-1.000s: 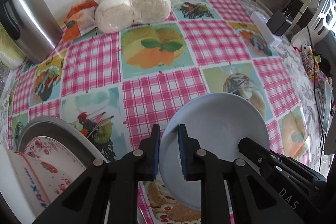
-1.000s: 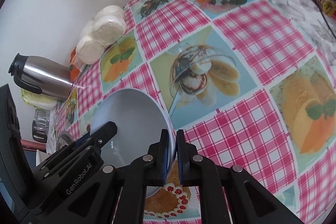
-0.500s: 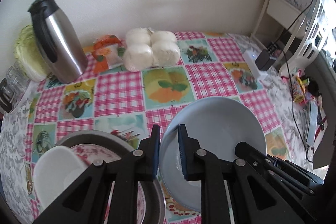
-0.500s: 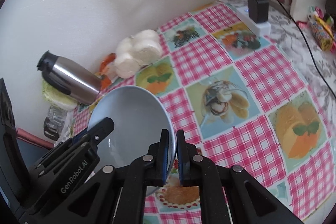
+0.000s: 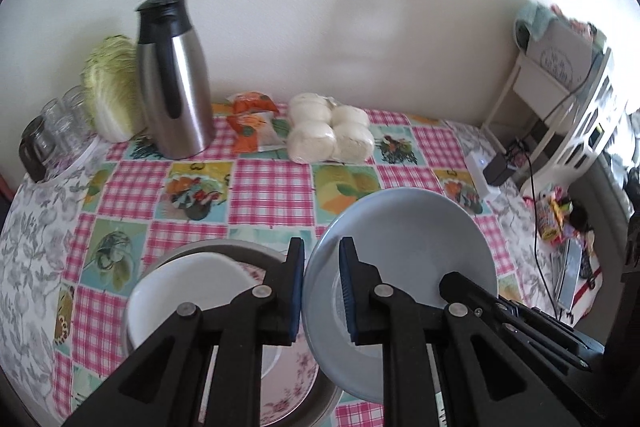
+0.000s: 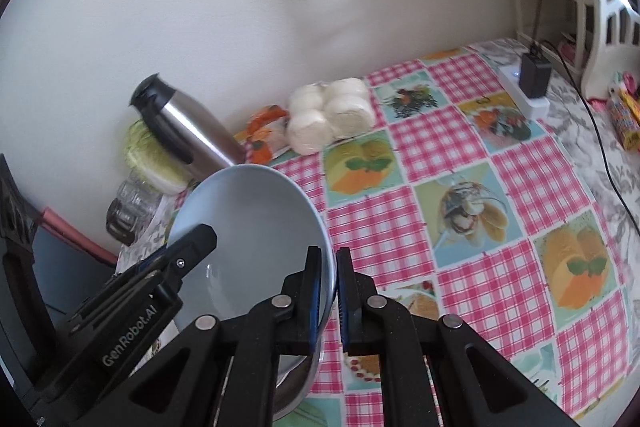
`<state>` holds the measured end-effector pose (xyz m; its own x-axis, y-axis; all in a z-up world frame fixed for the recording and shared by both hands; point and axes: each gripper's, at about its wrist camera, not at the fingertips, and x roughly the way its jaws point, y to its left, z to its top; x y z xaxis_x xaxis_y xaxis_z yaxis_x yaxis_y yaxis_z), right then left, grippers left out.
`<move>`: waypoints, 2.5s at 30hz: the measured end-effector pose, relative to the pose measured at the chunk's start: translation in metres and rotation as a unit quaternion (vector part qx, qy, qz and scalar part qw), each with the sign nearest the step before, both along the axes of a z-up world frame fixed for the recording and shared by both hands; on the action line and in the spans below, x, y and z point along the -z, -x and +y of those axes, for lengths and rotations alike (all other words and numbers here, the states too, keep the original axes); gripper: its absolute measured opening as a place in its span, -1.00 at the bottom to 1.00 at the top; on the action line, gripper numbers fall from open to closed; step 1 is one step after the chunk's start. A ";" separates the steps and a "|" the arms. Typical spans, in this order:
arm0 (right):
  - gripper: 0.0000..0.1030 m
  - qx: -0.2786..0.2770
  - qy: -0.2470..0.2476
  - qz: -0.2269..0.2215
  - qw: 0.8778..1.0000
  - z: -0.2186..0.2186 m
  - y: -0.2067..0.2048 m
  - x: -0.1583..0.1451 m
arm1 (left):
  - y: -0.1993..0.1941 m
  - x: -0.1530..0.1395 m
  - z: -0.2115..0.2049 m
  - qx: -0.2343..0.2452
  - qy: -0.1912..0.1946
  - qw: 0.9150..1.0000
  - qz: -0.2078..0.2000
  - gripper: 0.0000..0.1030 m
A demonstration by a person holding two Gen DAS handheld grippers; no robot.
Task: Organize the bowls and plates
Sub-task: 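Lift the round bowl with both tools and carry it over the basin, then lower the round bowl onto the stacked bowls and open both tools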
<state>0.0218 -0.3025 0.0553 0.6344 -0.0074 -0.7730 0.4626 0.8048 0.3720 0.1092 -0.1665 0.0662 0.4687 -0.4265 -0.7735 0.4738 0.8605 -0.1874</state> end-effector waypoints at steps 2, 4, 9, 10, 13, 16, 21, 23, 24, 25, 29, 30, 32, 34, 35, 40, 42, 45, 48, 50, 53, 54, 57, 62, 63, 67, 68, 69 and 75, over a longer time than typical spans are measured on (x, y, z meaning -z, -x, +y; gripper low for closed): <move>-0.83 -0.007 0.003 -0.002 1.000 0.007 -0.001 -0.003 | 0.000 -0.003 0.011 -0.007 0.009 1.000 0.000 -0.66; -0.83 -0.013 0.008 -0.005 1.000 0.017 -0.003 -0.007 | 0.001 -0.006 0.023 -0.014 0.019 1.000 -0.001 -0.66; -0.83 -0.030 0.018 -0.013 0.999 0.039 -0.009 -0.015 | 0.003 -0.009 0.052 -0.035 0.041 0.999 -0.002 -0.66; -0.83 -0.036 0.021 -0.014 0.999 0.046 -0.010 -0.016 | 0.003 -0.009 0.060 -0.041 0.045 0.998 -0.002 -0.66; -0.83 -0.050 0.027 -0.012 0.998 0.061 -0.016 -0.017 | 0.002 -0.008 0.077 -0.057 0.053 0.997 0.000 -0.66; -0.83 -0.065 0.031 -0.008 0.997 0.077 -0.022 -0.016 | -0.002 -0.008 0.094 -0.074 0.060 0.995 0.004 -0.66; -0.83 -0.084 0.033 -0.005 0.996 0.099 -0.032 -0.013 | -0.009 -0.005 0.119 -0.094 0.077 0.993 0.015 -0.66; -0.83 -0.090 0.035 -0.004 0.995 0.106 -0.035 -0.011 | -0.012 -0.005 0.128 -0.103 0.082 0.991 0.018 -0.66; -0.83 -0.094 0.036 -0.003 0.995 0.110 -0.037 -0.010 | -0.013 -0.004 0.132 -0.106 0.084 0.991 0.019 -0.66; -0.83 -0.096 0.037 -0.002 0.995 0.113 -0.038 -0.009 | -0.014 -0.004 0.136 -0.109 0.085 0.990 0.020 -0.66; -0.83 -0.107 0.038 0.003 0.994 0.125 -0.045 -0.005 | -0.018 0.001 0.147 -0.119 0.091 0.988 0.029 -0.66; -0.83 -0.109 0.039 0.004 0.993 0.127 -0.047 -0.004 | -0.019 0.002 0.148 -0.120 0.092 0.988 0.031 -0.66; -0.83 -0.112 0.041 0.008 0.993 0.130 -0.050 -0.001 | -0.021 0.005 0.149 -0.120 0.094 0.988 0.037 -0.66; -0.83 -0.112 0.042 0.012 0.993 0.130 -0.052 0.001 | -0.023 0.008 0.149 -0.119 0.095 0.987 0.042 -0.66; -0.83 -0.112 0.044 0.014 0.993 0.130 -0.052 0.003 | -0.023 0.009 0.148 -0.118 0.095 0.988 0.043 -0.66; -0.83 -0.108 0.044 0.024 0.993 0.126 -0.055 0.009 | -0.028 0.019 0.147 -0.119 0.096 0.987 0.057 -0.66; -0.83 -0.106 0.043 0.029 0.993 0.125 -0.057 0.014 | -0.030 0.024 0.145 -0.119 0.093 0.987 0.061 -0.66; -0.82 -0.104 0.043 0.037 0.993 0.122 -0.060 0.020 | -0.033 0.031 0.141 -0.117 0.086 0.987 0.070 -0.66; -0.78 -0.104 0.046 0.044 0.993 0.121 -0.063 0.027 | -0.034 0.035 0.137 -0.118 0.077 0.987 0.071 -0.66; -0.78 -0.103 0.043 0.048 0.993 0.119 -0.065 0.032 | -0.035 0.038 0.136 -0.119 0.074 0.987 0.072 -0.66; -0.75 -0.103 0.050 0.045 0.992 0.118 -0.067 0.035 | -0.038 0.043 0.136 -0.121 0.076 0.986 0.083 -0.66; -0.73 -0.104 0.054 0.044 0.992 0.118 -0.067 0.035 | -0.038 0.045 0.136 -0.121 0.078 0.986 0.086 -0.66; -0.70 -0.100 0.051 0.038 0.993 0.115 -0.068 0.037 | -0.039 0.047 0.137 -0.123 0.080 0.985 0.090 -0.66; -0.63 -0.100 0.042 0.031 0.994 0.110 -0.067 0.037 | -0.039 0.049 0.137 -0.125 0.078 0.985 0.091 -0.66; -0.59 -0.098 0.039 0.030 0.994 0.109 -0.067 0.037 | -0.039 0.050 0.137 -0.126 0.076 0.985 0.092 -0.66; -0.43 -0.088 0.020 0.019 0.996 0.098 -0.062 0.036 | -0.040 0.051 0.140 -0.132 0.078 0.984 0.094 -0.66; -0.43 -0.085 0.013 0.012 0.996 0.095 -0.060 0.035 | -0.040 0.050 0.141 -0.133 0.079 0.984 0.093 -0.66; -0.43 -0.084 0.009 0.009 0.996 0.093 -0.060 0.035 | -0.040 0.050 0.142 -0.135 0.080 0.983 0.092 -0.66; -0.43 -0.080 -0.005 0.005 0.997 0.089 -0.060 0.040 | -0.038 0.047 0.146 -0.141 0.080 0.983 0.089 -0.66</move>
